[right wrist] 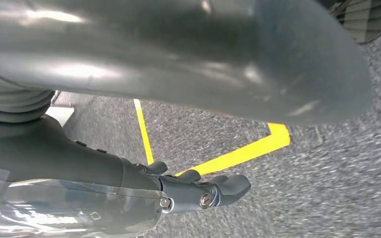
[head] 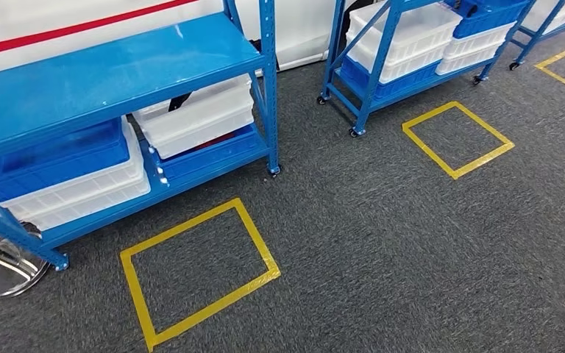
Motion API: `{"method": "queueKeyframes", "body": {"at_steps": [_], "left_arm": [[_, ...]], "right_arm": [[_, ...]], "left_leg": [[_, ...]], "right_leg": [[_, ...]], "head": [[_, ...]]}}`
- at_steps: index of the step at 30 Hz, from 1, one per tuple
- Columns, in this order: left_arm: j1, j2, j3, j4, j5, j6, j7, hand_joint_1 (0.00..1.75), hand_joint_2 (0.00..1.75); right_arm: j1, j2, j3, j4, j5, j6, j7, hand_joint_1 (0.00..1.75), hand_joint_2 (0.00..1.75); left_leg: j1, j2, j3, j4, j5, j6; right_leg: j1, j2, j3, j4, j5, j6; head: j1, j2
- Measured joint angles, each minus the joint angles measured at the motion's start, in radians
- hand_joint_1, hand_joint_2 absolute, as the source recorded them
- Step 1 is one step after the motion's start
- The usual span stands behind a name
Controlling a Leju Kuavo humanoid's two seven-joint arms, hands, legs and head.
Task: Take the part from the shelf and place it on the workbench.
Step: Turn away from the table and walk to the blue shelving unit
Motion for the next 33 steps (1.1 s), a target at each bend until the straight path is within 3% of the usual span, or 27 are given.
{"method": "queueKeyframes", "body": {"at_steps": [1,3,5,7,8,9,10,12,14,16,18,20,22,23,24,25,27,29,31,32,33], "left_arm": [[0.001,0.001,0.000,0.000,0.000,-0.001,-0.001,0.00,0.00],[0.003,0.002,0.000,0.000,0.002,-0.003,-0.001,0.00,0.00],[0.001,0.003,0.000,0.000,0.003,-0.006,-0.001,0.00,0.00],[0.000,0.003,0.000,0.000,0.004,-0.008,-0.002,0.00,0.00],[0.000,0.003,0.000,0.000,0.005,-0.008,-0.002,0.00,0.00],[0.001,0.003,0.000,0.000,0.005,-0.008,-0.003,0.00,0.00],[0.001,0.003,0.000,0.000,0.006,-0.008,-0.004,0.00,0.00],[0.001,0.003,0.000,0.000,0.006,-0.009,-0.008,0.00,0.00],[-0.003,-0.003,-0.010,0.000,-0.030,-0.021,-0.015,0.00,0.00],[-0.018,-0.032,-0.066,-0.003,-0.184,-0.046,0.008,0.00,0.00],[-0.051,-0.082,-0.178,-0.011,-0.400,-0.062,0.059,0.00,0.00],[-0.084,-0.121,-0.288,-0.017,-0.510,-0.070,0.088,0.00,0.00],[-0.099,-0.142,-0.359,-0.027,-0.503,-0.075,0.090,0.00,0.00],[-0.099,-0.148,-0.385,-0.033,-0.486,-0.076,0.087,0.00,0.00],[-0.098,-0.153,-0.408,-0.039,-0.472,-0.078,0.083,0.00,0.00],[-0.097,-0.155,-0.429,-0.044,-0.460,-0.079,0.078,0.00,0.00],[-0.096,-0.160,-0.469,-0.049,-0.447,-0.081,0.073,0.00,0.00],[-0.097,-0.164,-0.499,-0.054,-0.440,-0.082,0.070,0.00,0.00],[-0.097,-0.166,-0.518,-0.059,-0.432,-0.081,0.070,0.00,0.00],[-0.096,-0.167,-0.524,-0.061,-0.428,-0.081,0.070,0.00,0.00],[-0.096,-0.168,-0.529,-0.063,-0.424,-0.080,0.070,0.00,0.00]], "right_arm": [[-0.002,0.000,0.000,0.000,0.000,0.000,-0.001,0.00,0.00],[-0.003,0.000,0.000,0.000,0.000,0.000,-0.003,0.00,0.00],[0.000,0.001,0.000,0.000,0.000,0.000,-0.006,0.00,0.00],[0.004,0.002,0.000,0.001,0.000,-0.001,-0.007,0.00,0.00],[0.005,0.002,0.000,0.001,0.000,-0.001,-0.007,0.00,0.00],[0.005,0.002,0.000,0.001,0.000,-0.001,-0.007,0.00,0.00],[0.005,0.002,0.000,0.001,0.000,-0.001,-0.008,0.00,0.00],[0.006,0.002,0.000,0.001,0.000,-0.001,-0.008,0.00,0.00],[0.005,0.003,0.001,0.001,0.009,0.003,-0.004,0.00,0.00],[-0.001,0.003,0.007,0.001,0.032,0.017,0.010,0.00,0.00],[-0.007,0.002,0.013,0.001,0.050,0.031,0.023,0.00,0.00],[-0.010,0.005,0.014,0.001,0.056,0.035,0.024,0.00,0.00],[-0.012,0.010,0.014,0.001,0.061,0.030,0.023,0.00,0.00],[-0.012,0.013,0.014,0.001,0.064,0.027,0.024,0.00,0.00],[-0.012,0.015,0.014,0.001,0.068,0.024,0.024,0.00,0.00],[-0.012,0.017,0.014,0.001,0.072,0.022,0.024,0.00,0.00],[-0.012,0.022,0.014,0.001,0.077,0.021,0.025,0.00,0.00],[-0.014,0.025,0.014,0.001,0.080,0.022,0.025,0.00,0.00],[-0.019,0.026,0.015,0.000,0.084,0.022,0.024,0.00,0.00],[-0.022,0.027,0.015,0.000,0.087,0.022,0.024,0.00,0.00],[-0.024,0.027,0.015,0.000,0.090,0.022,0.023,0.00,0.00]], "left_leg": [[0.002,-0.011,0.002,-0.003,0.002,0.006],[0.006,-0.033,0.007,-0.011,0.010,0.019],[0.008,-0.054,0.007,-0.013,0.015,0.026],[0.006,-0.081,0.004,-0.011,0.015,0.027],[0.006,-0.096,0.004,-0.010,0.015,0.027],[0.006,-0.111,0.005,-0.008,0.013,0.026],[0.006,-0.125,0.006,-0.005,0.012,0.025],[0.006,-0.152,0.006,0.001,0.007,0.018],[0.007,-0.172,0.000,0.006,0.006,0.007],[0.007,-0.190,-0.007,0.006,0.009,-0.005],[0.004,-0.155,-0.025,0.032,-0.007,-0.014],[0.006,-0.090,-0.073,0.136,-0.062,-0.019],[0.012,-0.067,-0.134,0.272,-0.116,-0.023],[0.013,-0.066,-0.148,0.305,-0.120,-0.024],[0.013,-0.064,-0.142,0.296,-0.104,-0.025],[0.013,-0.059,-0.118,0.247,-0.072,-0.024],[0.007,-0.021,-0.048,0.104,-0.013,-0.016],[-0.001,0.007,-0.014,0.028,0.004,-0.002],[-0.005,-0.008,-0.017,0.019,0.004,0.012],[-0.004,-0.018,-0.015,0.013,0.008,0.018],[-0.002,-0.029,-0.013,0.006,0.013,0.024]], "right_leg": [[-0.002,-0.003,0.003,0.001,-0.003,0.006],[-0.007,0.033,-0.006,0.036,-0.033,0.017],[-0.011,0.094,-0.058,0.148,-0.099,0.022],[-0.012,0.116,-0.121,0.269,-0.143,0.023],[-0.012,0.119,-0.135,0.289,-0.136,0.023],[-0.012,0.122,-0.129,0.265,-0.107,0.021],[-0.013,0.129,-0.106,0.206,-0.064,0.018],[-0.014,0.172,-0.053,0.072,0.002,0.012],[-0.013,0.199,-0.034,0.019,0.016,0.008],[-0.013,0.179,-0.035,0.017,0.018,0.003],[-0.017,0.146,-0.034,0.011,0.021,-0.010],[-0.014,0.116,-0.033,0.007,0.022,-0.022],[-0.007,0.094,-0.033,0.010,0.020,-0.028],[-0.005,0.083,-0.033,0.012,0.019,-0.028],[-0.005,0.071,-0.032,0.014,0.017,-0.027],[-0.005,0.060,-0.030,0.015,0.015,-0.025],[-0.002,0.038,-0.025,0.018,0.010,-0.019],[0.003,0.020,-0.022,0.019,0.007,-0.009],[0.004,0.000,-0.019,0.016,0.007,0.002],[0.001,0.004,-0.015,0.017,0.003,0.009],[-0.001,0.023,-0.018,0.030,-0.009,0.015]], "head": [[0.000,0.000],[0.002,0.000],[0.005,0.000],[0.006,0.000],[0.006,0.000],[0.006,0.000],[0.007,0.000],[0.006,0.000],[0.006,0.000],[0.005,0.000],[0.004,0.000],[0.003,0.000],[0.002,0.000],[0.002,0.000],[0.001,0.000],[0.001,0.000],[0.001,0.000],[0.003,0.000],[0.004,0.000],[0.005,0.000],[0.006,0.000]]}}
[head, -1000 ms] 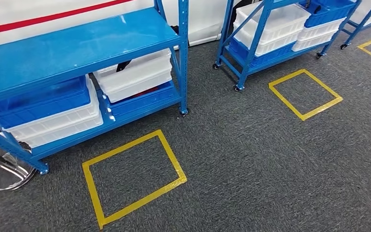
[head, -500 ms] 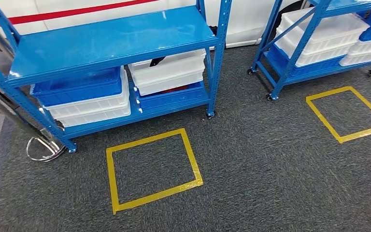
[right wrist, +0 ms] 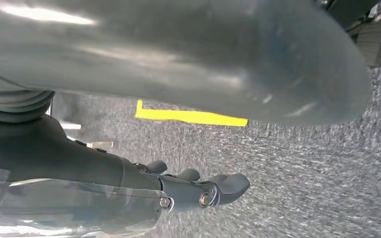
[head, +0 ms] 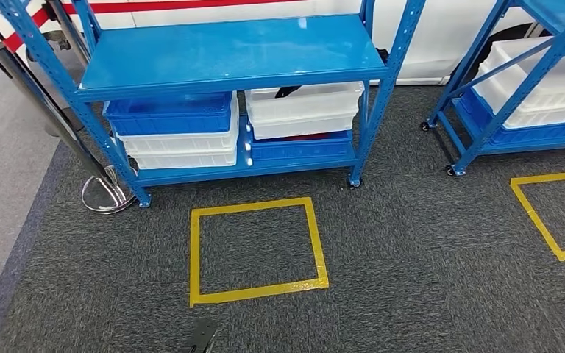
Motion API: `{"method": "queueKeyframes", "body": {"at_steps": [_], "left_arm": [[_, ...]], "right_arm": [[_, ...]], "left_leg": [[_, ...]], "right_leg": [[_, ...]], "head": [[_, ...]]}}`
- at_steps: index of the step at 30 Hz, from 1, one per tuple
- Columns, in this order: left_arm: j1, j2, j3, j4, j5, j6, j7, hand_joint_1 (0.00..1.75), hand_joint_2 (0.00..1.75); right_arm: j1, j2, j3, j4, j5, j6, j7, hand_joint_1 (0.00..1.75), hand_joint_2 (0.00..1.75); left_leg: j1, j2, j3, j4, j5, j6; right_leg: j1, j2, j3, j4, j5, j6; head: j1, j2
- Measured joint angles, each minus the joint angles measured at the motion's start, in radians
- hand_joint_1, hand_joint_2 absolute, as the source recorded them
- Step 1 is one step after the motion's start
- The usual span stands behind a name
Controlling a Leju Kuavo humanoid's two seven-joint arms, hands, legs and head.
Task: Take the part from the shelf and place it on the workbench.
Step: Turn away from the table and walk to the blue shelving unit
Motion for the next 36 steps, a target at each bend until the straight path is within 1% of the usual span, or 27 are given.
{"method": "queueKeyframes", "body": {"at_steps": [2,3,4,5,6,7,8,9,10,12,13,14,16,18,19,20,21,22,24,25,26,29,31,32,34,35,36], "left_arm": [[0.000,-0.002,-0.011,-0.003,0.005,0.000,0.000,0.00,0.00],[-0.001,-0.002,-0.015,-0.004,0.006,0.000,0.000,0.00,0.00],[-0.001,-0.002,-0.019,-0.004,0.006,-0.001,0.000,0.00,0.00],[-0.001,-0.002,-0.021,-0.005,0.006,-0.002,0.000,0.00,0.00],[0.000,-0.002,-0.022,-0.005,0.006,-0.002,0.000,0.00,0.00],[0.000,-0.002,-0.025,-0.005,0.007,-0.002,0.000,0.00,0.00],[-0.001,-0.002,-0.028,-0.005,0.009,-0.002,0.000,0.00,0.00],[-0.001,-0.002,-0.033,-0.006,0.012,-0.001,0.000,0.00,0.00],[-0.002,-0.002,-0.038,-0.006,0.016,0.000,0.000,0.00,0.00],[-0.001,-0.001,-0.047,-0.008,0.025,0.003,0.000,0.00,0.00],[-0.001,-0.001,-0.051,-0.008,0.029,0.005,0.000,0.00,0.00],[0.000,0.000,-0.056,-0.010,0.033,0.007,-0.001,0.00,0.00],[0.001,0.002,-0.068,-0.012,0.040,0.012,-0.005,0.00,0.00],[0.001,0.003,-0.079,-0.013,0.043,0.015,-0.015,0.00,0.00],[0.002,0.003,-0.085,-0.014,0.045,0.016,-0.027,0.00,0.00],[0.003,0.004,-0.095,-0.014,0.047,0.015,-0.047,0.00,0.00],[0.006,0.006,-0.107,-0.014,0.052,0.014,-0.075,0.00,0.00],[0.010,0.008,-0.121,-0.014,0.056,0.012,-0.107,0.00,0.00],[0.016,0.012,-0.148,-0.014,0.072,0.011,-0.171,0.00,0.00],[0.019,0.015,-0.159,-0.015,0.096,0.020,-0.198,0.00,0.00],[0.025,0.020,-0.163,-0.018,0.149,0.039,-0.224,0.00,0.00],[0.069,0.073,-0.088,-0.025,0.403,0.068,-0.311,0.00,0.00],[0.113,0.119,-0.001,-0.021,0.496,0.042,-0.352,0.00,0.00],[0.129,0.138,0.032,-0.020,0.511,0.034,-0.360,0.00,0.00],[0.144,0.159,0.071,-0.016,0.512,0.024,-0.354,0.00,0.00],[0.144,0.165,0.084,-0.014,0.512,0.018,-0.347,0.00,0.00],[0.144,0.166,0.100,-0.011,0.514,0.010,-0.339,0.00,0.00]], "right_arm": [[0.001,0.000,0.000,0.000,0.004,-0.001,-0.001,0.00,0.00],[0.003,0.000,0.000,0.000,0.005,-0.001,-0.001,0.00,0.00],[0.004,0.000,0.000,0.000,0.006,-0.001,-0.001,0.00,0.00],[0.005,0.001,0.000,0.000,0.007,-0.002,-0.001,0.00,0.00],[0.006,0.001,0.000,0.000,0.008,-0.002,-0.001,0.00,0.00],[0.007,0.001,0.000,0.000,0.009,-0.002,-0.001,0.00,0.00],[0.008,0.001,0.000,0.000,0.010,-0.002,-0.001,0.00,0.00],[0.009,0.001,0.000,0.000,0.011,-0.002,-0.001,0.00,0.00],[0.010,0.001,0.000,0.000,0.014,-0.002,-0.001,0.00,0.00],[0.009,0.001,0.000,0.001,0.019,-0.003,-0.003,0.00,0.00],[0.007,0.001,0.000,0.001,0.021,-0.004,-0.005,0.00,0.00],[0.006,0.002,0.000,0.000,0.023,-0.006,-0.008,0.00,0.00],[0.005,0.002,-0.001,0.000,0.023,-0.011,-0.019,0.00,0.00],[0.005,0.001,-0.002,0.000,0.019,-0.016,-0.036,0.00,0.00],[0.006,0.000,-0.004,0.000,0.018,-0.020,-0.053,0.00,0.00],[0.006,-0.001,-0.005,0.000,0.017,-0.024,-0.081,0.00,0.00],[0.006,-0.003,-0.008,0.000,0.015,-0.029,-0.121,0.00,0.00],[0.005,-0.004,-0.011,0.000,0.013,-0.034,-0.169,0.00,0.00],[0.001,-0.007,-0.021,-0.002,0.000,-0.043,-0.274,0.00,0.00],[-0.002,-0.008,-0.029,-0.003,-0.017,-0.049,-0.321,0.00,0.00],[-0.004,-0.010,-0.042,-0.006,-0.043,-0.059,-0.364,0.00,0.00],[-0.004,-0.011,-0.104,-0.016,-0.114,-0.089,-0.462,0.00,0.00],[0.004,-0.011,-0.137,-0.022,-0.120,-0.099,-0.506,0.00,0.00],[0.008,-0.012,-0.148,-0.024,-0.119,-0.101,-0.523,0.00,0.00],[0.014,-0.013,-0.164,-0.028,-0.117,-0.104,-0.555,0.00,0.00],[0.013,-0.014,-0.172,-0.029,-0.116,-0.105,-0.575,0.00,0.00],[0.011,-0.014,-0.179,-0.031,-0.116,-0.106,-0.596,0.00,0.00]], "left_leg": [[0.006,-0.020,0.004,-0.009,0.009,0.010],[0.006,-0.030,0.001,-0.009,0.011,0.013],[0.006,-0.042,-0.001,-0.008,0.012,0.014],[0.006,-0.055,-0.002,-0.008,0.012,0.014],[0.006,-0.070,-0.002,-0.006,0.013,0.013],[0.006,-0.084,-0.001,-0.004,0.012,0.012],[0.007,-0.098,0.000,-0.001,0.010,0.009],[0.007,-0.111,-0.001,0.003,0.008,0.004],[0.006,-0.122,-0.005,0.007,0.007,-0.001],[0.005,-0.140,-0.013,0.011,0.007,-0.013],[0.006,-0.148,-0.015,0.010,0.009,-0.019],[0.007,-0.147,-0.017,0.012,0.008,-0.024],[0.006,-0.104,-0.033,0.049,-0.016,-0.034],[0.007,-0.050,-0.085,0.160,-0.077,-0.040],[0.009,-0.041,-0.118,0.228,-0.107,-0.042],[0.010,-0.038,-0.141,0.278,-0.123,-0.044],[0.011,-0.037,-0.148,0.295,-0.120,-0.044],[0.011,-0.037,-0.133,0.267,-0.097,-0.042],[0.009,-0.033,-0.060,0.130,-0.034,-0.030],[0.006,-0.030,-0.029,0.067,-0.014,-0.025],[0.003,-0.028,-0.010,0.027,-0.006,-0.020],[0.001,-0.027,0.002,0.001,-0.007,-0.013],[0.008,-0.024,0.017,-0.015,-0.001,-0.004],[0.011,-0.024,0.021,-0.022,0.003,0.000],[0.011,-0.030,0.019,-0.024,0.005,0.006],[0.011,-0.034,0.018,-0.024,0.004,0.006],[0.011,-0.037,0.019,-0.023,0.002,0.005]], "right_leg": [[-0.005,0.062,-0.038,0.087,-0.056,0.009],[-0.005,0.085,-0.072,0.155,-0.090,0.010],[-0.005,0.093,-0.104,0.218,-0.114,0.011],[-0.005,0.096,-0.126,0.257,-0.120,0.012],[-0.005,0.097,-0.130,0.258,-0.104,0.012],[-0.007,0.101,-0.114,0.216,-0.068,0.011],[-0.009,0.112,-0.086,0.148,-0.025,0.011],[-0.011,0.135,-0.057,0.080,0.006,0.010],[-0.013,0.153,-0.036,0.028,0.027,0.009],[-0.013,0.170,-0.026,-0.004,0.030,0.003],[-0.013,0.159,-0.026,-0.005,0.032,-0.002],[-0.013,0.148,-0.025,-0.007,0.033,-0.009],[-0.014,0.129,-0.022,-0.013,0.035,-0.024],[-0.011,0.111,-0.021,-0.015,0.035,-0.034],[-0.008,0.102,-0.022,-0.015,0.034,-0.036],[-0.006,0.094,-0.023,-0.014,0.034,-0.037],[-0.004,0.087,-0.023,-0.014,0.033,-0.038],[-0.003,0.082,-0.022,-0.014,0.032,-0.037],[-0.001,0.077,-0.018,-0.014,0.031,-0.035],[0.001,0.076,-0.018,-0.013,0.030,-0.033],[0.002,0.076,-0.018,-0.012,0.030,-0.029],[0.004,0.076,-0.013,-0.017,0.029,-0.014],[0.005,0.083,-0.018,0.004,0.008,-0.005],[0.005,0.086,-0.036,0.044,-0.017,-0.002],[-0.001,0.092,-0.101,0.171,-0.077,0.003],[-0.004,0.093,-0.132,0.226,-0.094,0.006],[-0.006,0.094,-0.148,0.251,-0.091,0.008]], "head": [[0.006,0.000],[0.009,0.000],[0.011,0.000],[0.011,0.000],[0.011,0.000],[0.011,0.000],[0.011,0.000],[0.012,0.000],[0.012,0.000],[0.012,0.000],[0.012,0.000],[0.013,0.000],[0.009,0.000],[0.003,0.000],[0.002,0.000],[0.002,0.000],[0.001,0.000],[0.001,0.000],[0.002,0.000],[0.002,0.000],[0.002,0.000],[0.003,0.000],[0.003,0.000],[0.004,0.000],[0.005,0.000],[0.005,0.000],[0.006,0.000]]}}
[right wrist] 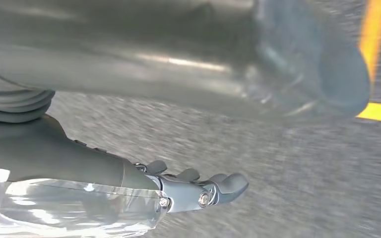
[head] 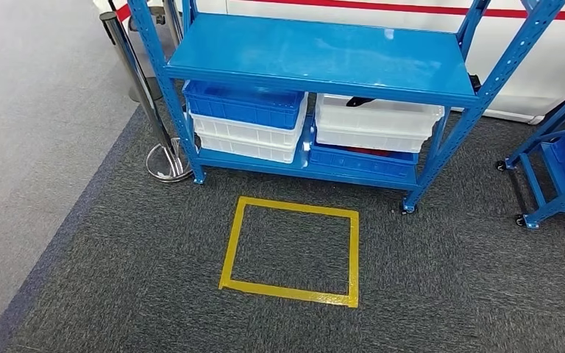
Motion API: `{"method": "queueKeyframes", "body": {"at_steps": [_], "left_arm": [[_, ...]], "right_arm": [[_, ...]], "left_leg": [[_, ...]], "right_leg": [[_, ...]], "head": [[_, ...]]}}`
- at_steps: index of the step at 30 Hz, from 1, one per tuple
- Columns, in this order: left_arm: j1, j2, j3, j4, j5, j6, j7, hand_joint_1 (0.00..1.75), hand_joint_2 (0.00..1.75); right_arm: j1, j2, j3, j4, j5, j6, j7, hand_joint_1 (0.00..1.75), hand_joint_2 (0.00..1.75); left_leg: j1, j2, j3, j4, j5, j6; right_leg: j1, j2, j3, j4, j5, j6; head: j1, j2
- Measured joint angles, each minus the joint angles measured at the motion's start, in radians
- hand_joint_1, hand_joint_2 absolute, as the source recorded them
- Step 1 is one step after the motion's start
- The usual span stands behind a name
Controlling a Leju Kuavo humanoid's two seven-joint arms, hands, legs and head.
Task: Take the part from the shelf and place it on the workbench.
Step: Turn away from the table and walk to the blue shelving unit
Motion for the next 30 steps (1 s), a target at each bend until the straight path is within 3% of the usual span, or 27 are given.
{"method": "queueKeyframes", "body": {"at_steps": [1,3,5,10,11,13,14,15,16,17,18,20,23,26,29,30], "left_arm": [[0.001,0.001,0.015,0.003,0.004,-0.008,0.007,0.00,0.00],[0.003,0.002,0.039,0.008,0.013,-0.022,0.020,0.00,0.00],[0.002,0.006,0.057,0.011,0.019,-0.031,0.032,0.00,0.00],[0.001,0.018,0.088,0.015,0.022,-0.035,0.054,0.00,0.00],[0.001,0.019,0.091,0.015,0.022,-0.036,0.056,0.00,0.00],[0.001,0.020,0.097,0.017,0.020,-0.040,0.058,0.00,0.00],[0.002,0.020,0.101,0.019,0.018,-0.041,0.058,0.00,0.00],[0.003,0.020,0.104,0.020,0.016,-0.043,0.059,0.00,0.00],[0.004,0.021,0.106,0.022,0.014,-0.044,0.059,0.00,0.00],[0.004,0.022,0.109,0.022,0.013,-0.044,0.059,0.00,0.00],[0.004,0.024,0.111,0.023,0.012,-0.045,0.059,0.00,0.00],[0.002,0.028,0.115,0.023,0.011,-0.046,0.059,0.00,0.00],[0.000,0.031,0.123,0.025,0.011,-0.046,0.066,0.00,0.00],[0.002,0.031,0.131,0.027,0.010,-0.046,0.075,0.00,0.00],[0.001,0.031,0.134,0.029,0.008,-0.045,0.084,0.00,0.00],[0.001,0.031,0.135,0.030,0.008,-0.045,0.087,0.00,0.00]], "right_arm": [[-0.002,-0.001,-0.006,-0.002,0.001,-0.002,-0.019,0.00,0.00],[-0.004,-0.002,-0.017,-0.007,0.002,-0.006,-0.048,0.00,0.00],[-0.005,-0.003,-0.027,-0.010,0.004,-0.008,-0.063,0.00,0.00],[-0.009,0.000,-0.044,-0.010,0.011,-0.016,-0.066,0.00,0.00],[-0.009,0.001,-0.047,-0.010,0.014,-0.019,-0.063,0.00,0.00],[-0.009,0.002,-0.055,-0.010,0.020,-0.025,-0.051,0.00,0.00],[-0.009,0.002,-0.059,-0.010,0.024,-0.028,-0.043,0.00,0.00],[-0.008,0.002,-0.064,-0.010,0.029,-0.030,-0.034,0.00,0.00],[-0.008,0.002,-0.068,-0.010,0.033,-0.032,-0.026,0.00,0.00],[-0.008,0.002,-0.072,-0.010,0.037,-0.034,-0.018,0.00,0.00],[-0.008,0.003,-0.075,-0.010,0.040,-0.036,-0.010,0.00,0.00],[-0.007,0.006,-0.081,-0.010,0.047,-0.040,0.006,0.00,0.00],[-0.009,0.008,-0.096,-0.010,0.059,-0.044,0.034,0.00,0.00],[-0.009,0.008,-0.105,-0.010,0.069,-0.045,0.054,0.00,0.00],[-0.007,0.008,-0.113,-0.009,0.076,-0.046,0.075,0.00,0.00],[-0.005,0.008,-0.116,-0.009,0.078,-0.046,0.082,0.00,0.00]], "left_leg": [[0.001,-0.002,0.003,0.001,-0.003,-0.002],[0.004,-0.005,0.009,0.008,-0.011,-0.011],[0.002,-0.009,0.008,0.021,-0.024,-0.024],[0.004,-0.008,0.001,0.050,-0.051,-0.052],[0.004,-0.005,-0.017,0.091,-0.076,-0.056],[0.004,0.000,-0.084,0.225,-0.140,-0.060],[0.004,0.000,-0.118,0.288,-0.162,-0.061],[0.004,0.000,-0.140,0.324,-0.165,-0.060],[0.004,0.000,-0.143,0.320,-0.147,-0.057],[0.002,0.001,-0.126,0.277,-0.111,-0.050],[-0.001,0.001,-0.096,0.206,-0.068,-0.041],[-0.010,0.004,-0.042,0.083,-0.018,-0.024],[-0.018,0.005,-0.026,0.040,-0.017,-0.013],[-0.009,0.004,-0.004,0.013,-0.009,-0.002],[-0.007,0.005,0.009,0.004,-0.015,0.007],[-0.007,0.004,0.013,0.004,-0.021,0.008]], "right_leg": [[-0.002,0.001,0.003,-0.013,0.021,0.002],[-0.010,0.002,0.055,-0.131,0.094,0.006],[-0.011,0.007,0.101,-0.232,0.131,0.003],[-0.007,0.008,0.113,-0.251,0.124,-0.030],[-0.008,0.006,0.114,-0.253,0.123,-0.036],[-0.005,0.002,0.116,-0.252,0.120,-0.044],[-0.002,0.001,0.116,-0.252,0.118,-0.046],[0.000,0.000,0.118,-0.252,0.116,-0.048],[0.003,0.000,0.122,-0.252,0.114,-0.049],[0.005,0.001,0.127,-0.252,0.111,-0.049],[0.007,0.001,0.133,-0.252,0.108,-0.048],[0.010,0.001,0.140,-0.252,0.101,-0.043],[0.007,0.001,0.142,-0.256,0.097,-0.026],[0.006,0.002,0.135,-0.226,0.074,-0.010],[0.003,0.005,0.033,-0.047,-0.001,-0.001],[0.001,0.005,0.000,0.002,-0.008,0.002]], "head": [[0.000,0.000],[0.000,0.000],[0.000,0.000],[-0.001,0.000],[-0.001,0.000],[-0.002,0.000],[-0.002,0.000],[-0.002,0.000],[-0.002,0.000],[-0.002,0.000],[-0.002,0.000],[-0.002,0.000],[-0.002,0.000],[0.000,0.000],[0.003,0.000],[0.003,0.000]]}}
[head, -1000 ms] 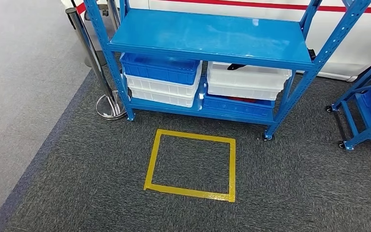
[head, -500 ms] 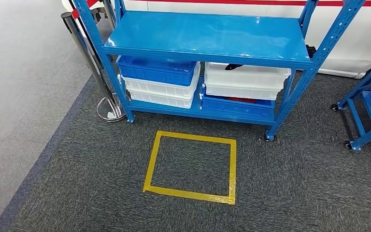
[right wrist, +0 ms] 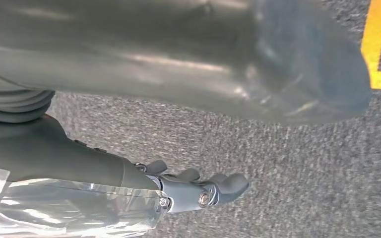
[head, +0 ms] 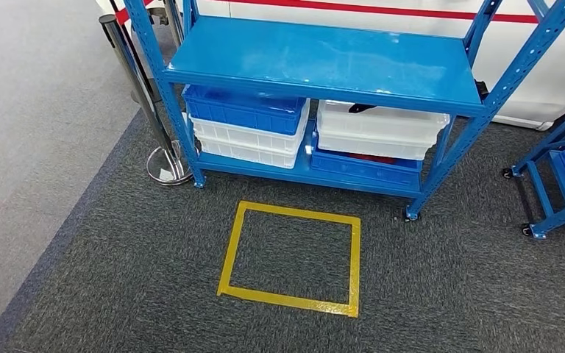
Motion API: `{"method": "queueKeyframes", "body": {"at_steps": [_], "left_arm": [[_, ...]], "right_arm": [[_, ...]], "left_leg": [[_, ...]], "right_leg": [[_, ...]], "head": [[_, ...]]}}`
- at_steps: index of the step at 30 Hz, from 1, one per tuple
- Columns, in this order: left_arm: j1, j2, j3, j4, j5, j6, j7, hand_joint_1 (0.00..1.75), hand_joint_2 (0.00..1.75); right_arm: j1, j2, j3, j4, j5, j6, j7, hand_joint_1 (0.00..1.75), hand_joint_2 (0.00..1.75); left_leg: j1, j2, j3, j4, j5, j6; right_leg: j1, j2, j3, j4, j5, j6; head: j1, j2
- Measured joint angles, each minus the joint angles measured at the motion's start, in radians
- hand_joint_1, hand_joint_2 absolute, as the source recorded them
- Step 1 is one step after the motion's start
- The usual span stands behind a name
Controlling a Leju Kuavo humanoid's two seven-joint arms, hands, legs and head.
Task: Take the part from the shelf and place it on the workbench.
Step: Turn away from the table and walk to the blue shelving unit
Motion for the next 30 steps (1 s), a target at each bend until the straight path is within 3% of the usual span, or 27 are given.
{"method": "queueKeyframes", "body": {"at_steps": [1,2,4,5,7,10,12,14,15,16,17,19,20,21,23,24,26,27,28,30], "left_arm": [[0.001,0.000,0.001,0.001,-0.001,0.000,0.003,0.00,0.00],[0.002,-0.001,0.002,0.002,-0.001,0.001,0.005,0.00,0.00],[0.004,-0.002,0.003,0.006,-0.002,0.002,0.009,0.00,0.00],[0.003,-0.003,0.003,0.007,-0.003,0.002,0.010,0.00,0.00],[0.001,-0.003,0.004,0.008,-0.003,0.002,0.012,0.00,0.00],[-0.004,-0.002,0.004,0.008,-0.007,0.002,0.014,0.00,0.00],[-0.006,-0.001,0.004,0.008,-0.010,0.002,0.014,0.00,0.00],[-0.005,-0.001,0.004,0.009,-0.012,0.002,0.014,0.00,0.00],[-0.003,-0.002,0.004,0.009,-0.012,0.001,0.015,0.00,0.00],[-0.001,-0.001,0.004,0.009,-0.013,0.001,0.016,0.00,0.00],[0.002,-0.001,0.004,0.009,-0.013,0.001,0.016,0.00,0.00],[0.006,0.000,0.004,0.009,-0.014,0.001,0.017,0.00,0.00],[0.008,0.001,0.004,0.009,-0.015,0.001,0.017,0.00,0.00],[0.009,0.002,0.004,0.010,-0.016,0.001,0.017,0.00,0.00],[0.008,0.003,0.004,0.010,-0.019,0.000,0.016,0.00,0.00],[0.007,0.002,0.004,0.010,-0.020,-0.001,0.015,0.00,0.00],[0.009,0.001,0.004,0.010,-0.024,-0.002,0.010,0.00,0.00],[0.010,0.000,0.004,0.011,-0.026,-0.003,0.008,0.00,0.00],[0.011,-0.001,0.004,0.011,-0.029,-0.003,0.005,0.00,0.00],[0.010,-0.003,0.004,0.011,-0.033,-0.004,0.001,0.00,0.00]], "right_arm": [[0.002,0.000,-0.003,0.000,0.001,0.000,0.007,0.00,0.00],[0.004,0.000,-0.006,0.000,0.003,0.000,0.013,0.00,0.00],[0.008,0.000,-0.009,0.001,0.005,0.000,0.024,0.00,0.00],[0.009,0.000,-0.011,0.001,0.006,0.000,0.029,0.00,0.00],[0.010,0.001,-0.014,0.002,0.007,0.000,0.036,0.00,0.00],[0.011,0.003,-0.016,0.003,0.007,0.000,0.045,0.00,0.00],[0.012,0.005,-0.018,0.003,0.007,0.000,0.049,0.00,0.00],[0.012,0.005,-0.022,0.003,0.007,0.000,0.051,0.00,0.00],[0.012,0.005,-0.024,0.003,0.007,0.000,0.051,0.00,0.00],[0.012,0.005,-0.026,0.003,0.007,0.000,0.051,0.00,0.00],[0.013,0.005,-0.028,0.003,0.008,0.000,0.050,0.00,0.00],[0.017,0.007,-0.032,0.004,0.008,0.000,0.049,0.00,0.00],[0.017,0.010,-0.033,0.004,0.008,0.000,0.048,0.00,0.00],[0.017,0.013,-0.034,0.005,0.007,0.000,0.046,0.00,0.00],[0.014,0.017,-0.035,0.007,0.007,-0.001,0.045,0.00,0.00],[0.013,0.017,-0.035,0.007,0.007,-0.002,0.044,0.00,0.00],[0.012,0.018,-0.037,0.007,0.007,-0.003,0.044,0.00,0.87],[0.011,0.019,-0.038,0.007,0.006,-0.003,0.044,0.00,0.87],[0.011,0.019,-0.040,0.007,0.001,0.002,0.043,0.00,0.87],[0.012,0.020,-0.053,0.007,-0.026,0.033,0.035,0.00,0.00]], "left_leg": [[0.000,-0.001,0.007,0.000,-0.006,-0.001],[0.001,-0.003,0.017,0.001,-0.014,-0.003],[0.002,-0.004,0.037,0.005,-0.034,-0.012],[0.001,-0.005,0.044,0.009,-0.046,-0.018],[-0.003,-0.004,0.052,0.011,-0.063,-0.029],[-0.001,-0.003,0.066,0.016,-0.079,-0.046],[0.002,-0.002,0.032,0.095,-0.105,-0.057],[0.005,-0.001,-0.068,0.249,-0.146,-0.065],[0.006,-0.001,-0.121,0.311,-0.152,-0.066],[0.006,-0.001,-0.160,0.341,-0.134,-0.065],[0.005,-0.002,-0.179,0.327,-0.094,-0.062],[0.000,-0.001,-0.170,0.211,0.026,-0.047],[-0.006,0.000,-0.157,0.157,0.065,-0.037],[-0.011,0.001,-0.141,0.114,0.081,-0.026],[-0.018,0.003,-0.117,0.076,0.059,-0.011],[-0.017,0.001,-0.101,0.056,0.048,-0.006],[-0.009,-0.002,-0.056,0.016,0.035,0.000],[-0.006,-0.003,-0.029,-0.002,0.029,0.003],[-0.003,-0.002,-0.004,-0.017,0.021,0.004],[-0.002,-0.001,0.036,-0.031,-0.003,0.005]], "right_leg": [[-0.001,0.000,-0.016,0.014,0.014,0.003],[-0.003,0.000,-0.012,-0.011,0.048,0.005],[-0.007,0.000,0.038,-0.135,0.131,0.007],[-0.007,0.000,0.063,-0.193,0.153,0.004],[-0.005,0.001,0.087,-0.241,0.149,-0.010],[-0.003,0.001,0.105,-0.249,0.129,-0.034],[-0.006,0.000,0.128,-0.255,0.114,-0.046],[-0.005,-0.001,0.151,-0.256,0.093,-0.052],[-0.005,0.000,0.164,-0.256,0.081,-0.053],[-0.004,0.001,0.179,-0.256,0.068,-0.053],[-0.003,0.003,0.197,-0.257,0.055,-0.052],[-0.004,0.004,0.235,-0.260,0.025,-0.049],[-0.003,0.005,0.251,-0.264,0.012,-0.046],[-0.004,0.006,0.263,-0.270,0.002,-0.040],[-0.003,0.005,0.280,-0.281,0.001,-0.026],[-0.003,0.003,0.282,-0.273,0.015,-0.018],[-0.002,0.002,0.249,-0.194,0.058,-0.006],[-0.002,0.002,0.211,-0.132,0.069,-0.003],[-0.004,0.002,0.164,-0.071,0.061,-0.002],[-0.004,0.002,0.077,-0.002,-0.004,0.002]], "head": [[0.000,0.000],[0.000,0.000],[0.001,0.000],[0.001,0.000],[0.000,0.000],[-0.003,0.000],[-0.005,0.000],[-0.007,0.000],[-0.007,0.000],[-0.007,0.000],[-0.007,0.000],[-0.007,0.000],[-0.005,0.000],[-0.005,0.000],[-0.004,0.000],[-0.005,0.000],[-0.003,0.000],[-0.002,0.000],[-0.001,0.000],[0.000,0.000]]}}
